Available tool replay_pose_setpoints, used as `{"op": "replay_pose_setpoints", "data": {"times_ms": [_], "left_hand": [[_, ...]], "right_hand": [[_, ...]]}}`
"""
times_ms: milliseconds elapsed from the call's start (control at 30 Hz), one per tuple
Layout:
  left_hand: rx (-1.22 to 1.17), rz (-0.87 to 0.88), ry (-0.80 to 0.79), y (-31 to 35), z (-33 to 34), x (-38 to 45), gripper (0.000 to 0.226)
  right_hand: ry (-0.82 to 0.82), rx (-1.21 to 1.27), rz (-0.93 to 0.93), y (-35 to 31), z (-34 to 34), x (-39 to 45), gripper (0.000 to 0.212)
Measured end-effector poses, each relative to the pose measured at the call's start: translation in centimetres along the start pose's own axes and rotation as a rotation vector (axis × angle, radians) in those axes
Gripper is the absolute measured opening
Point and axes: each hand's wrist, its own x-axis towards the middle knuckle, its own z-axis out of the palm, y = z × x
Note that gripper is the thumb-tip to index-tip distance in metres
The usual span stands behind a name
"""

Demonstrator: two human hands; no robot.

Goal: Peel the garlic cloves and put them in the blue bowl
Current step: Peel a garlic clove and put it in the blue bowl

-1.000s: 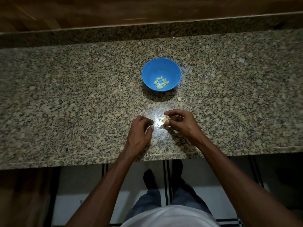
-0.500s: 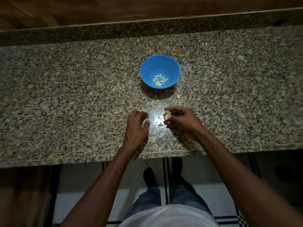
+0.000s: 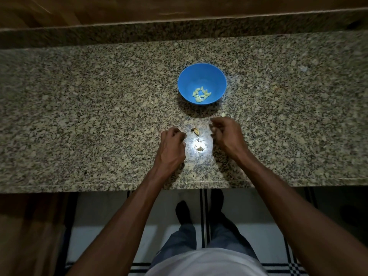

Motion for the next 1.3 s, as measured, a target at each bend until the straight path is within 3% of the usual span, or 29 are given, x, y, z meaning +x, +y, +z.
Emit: {"op": "replay_pose_setpoints", "data": {"times_ms": [133,200,333,433,567,667,767,867,1000,1100,1300], "left_hand": [[0.016,0.01,0.004,0.1,0.3,-0.9,0.033],[0.02,0.035,-0.007,0.9,0.7,-1.2,0.036],[-0.062,0.116,-0.067,2.0,1.7,-3.2,0.031],[-0.14,0.033,-0.017,1.0,1.2,-4.2,0.033],[-0.118,0.02,-0.024,-0.2,-0.1,-4.5,0.042],[-0.103,0.062,-0.116,0.1,0.9,-4.8,0.054],[-0.131,0.09,-0.113,1.5,2.3,-5.0,0.047],[-0.198,0.008,-0.06,1.9,1.6,-4.8,0.043],[-0.192,-0.084,0.01,1.1,-0.9,-3.6,0.027],[-0.311,-0.21,0.044,1.3,-1.9,-2.7,0.022],[-0.43,-0.257,0.029,1.0,-1.7,-2.4,0.007]], "right_hand": [[-0.037,-0.276,-0.051,1.8,0.5,-2.5,0.016],[-0.106,-0.251,-0.081,1.3,2.0,-4.0,0.008],[-0.176,-0.145,-0.121,-0.3,3.5,-6.4,0.021],[-0.075,-0.152,-0.026,0.1,1.7,-7.5,0.029],[-0.039,-0.209,0.135,1.5,-0.4,-8.8,0.021],[-0.054,-0.221,0.132,0.5,1.6,-10.5,0.022],[-0.04,-0.128,0.063,-1.2,4.6,-10.4,0.027],[-0.025,-0.067,0.08,-2.3,4.6,-9.0,0.042],[-0.058,-0.086,0.074,-1.5,2.6,-7.7,0.027],[-0.143,-0.144,0.025,-1.4,2.9,-7.3,0.033],[-0.065,-0.221,-0.085,-1.7,4.9,-6.8,0.012]]}}
